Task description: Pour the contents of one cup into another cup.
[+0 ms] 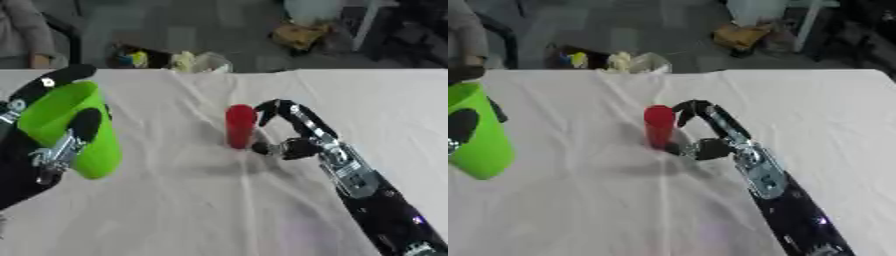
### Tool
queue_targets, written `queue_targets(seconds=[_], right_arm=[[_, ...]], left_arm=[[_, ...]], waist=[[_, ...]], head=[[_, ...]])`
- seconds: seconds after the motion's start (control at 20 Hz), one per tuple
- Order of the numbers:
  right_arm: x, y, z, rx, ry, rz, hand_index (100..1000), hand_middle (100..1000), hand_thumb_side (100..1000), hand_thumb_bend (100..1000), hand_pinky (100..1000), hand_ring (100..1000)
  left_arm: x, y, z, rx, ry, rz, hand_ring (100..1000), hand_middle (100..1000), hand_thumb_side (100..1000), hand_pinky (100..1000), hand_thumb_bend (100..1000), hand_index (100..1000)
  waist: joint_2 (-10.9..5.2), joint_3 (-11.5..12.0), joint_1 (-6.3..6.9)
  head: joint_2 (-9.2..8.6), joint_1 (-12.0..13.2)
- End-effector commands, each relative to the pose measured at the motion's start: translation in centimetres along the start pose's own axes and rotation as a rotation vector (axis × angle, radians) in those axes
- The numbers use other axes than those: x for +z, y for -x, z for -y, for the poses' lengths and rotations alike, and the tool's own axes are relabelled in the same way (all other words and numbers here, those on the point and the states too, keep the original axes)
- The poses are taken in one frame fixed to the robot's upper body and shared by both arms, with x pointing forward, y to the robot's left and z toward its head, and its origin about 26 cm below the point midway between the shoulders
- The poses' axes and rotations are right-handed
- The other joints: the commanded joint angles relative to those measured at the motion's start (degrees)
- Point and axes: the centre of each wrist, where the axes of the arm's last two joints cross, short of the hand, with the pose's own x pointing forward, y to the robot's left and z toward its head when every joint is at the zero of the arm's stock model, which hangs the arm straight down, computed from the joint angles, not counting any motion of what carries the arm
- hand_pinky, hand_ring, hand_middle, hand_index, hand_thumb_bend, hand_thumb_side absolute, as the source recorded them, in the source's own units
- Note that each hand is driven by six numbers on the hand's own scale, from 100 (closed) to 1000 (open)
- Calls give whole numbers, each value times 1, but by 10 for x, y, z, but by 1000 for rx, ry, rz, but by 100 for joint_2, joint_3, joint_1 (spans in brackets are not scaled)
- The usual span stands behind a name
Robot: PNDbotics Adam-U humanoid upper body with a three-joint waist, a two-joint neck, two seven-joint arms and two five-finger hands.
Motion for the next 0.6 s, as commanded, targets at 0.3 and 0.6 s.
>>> queue_targets(seconds=[0.3,0.6], right_arm=[[-12,1,7,48,1,6,762,514,425,690,876,597],[-13,5,5,62,13,-10,760,510,425,694,875,594]], left_arm=[[-6,-11,3,-29,51,44,635,570,496,100,100,896],[-11,-15,6,-43,88,58,640,571,484,100,100,895]], waist=[[-30,103,35],[29,170,41]], head=[[-69,-84],[-97,-107]])
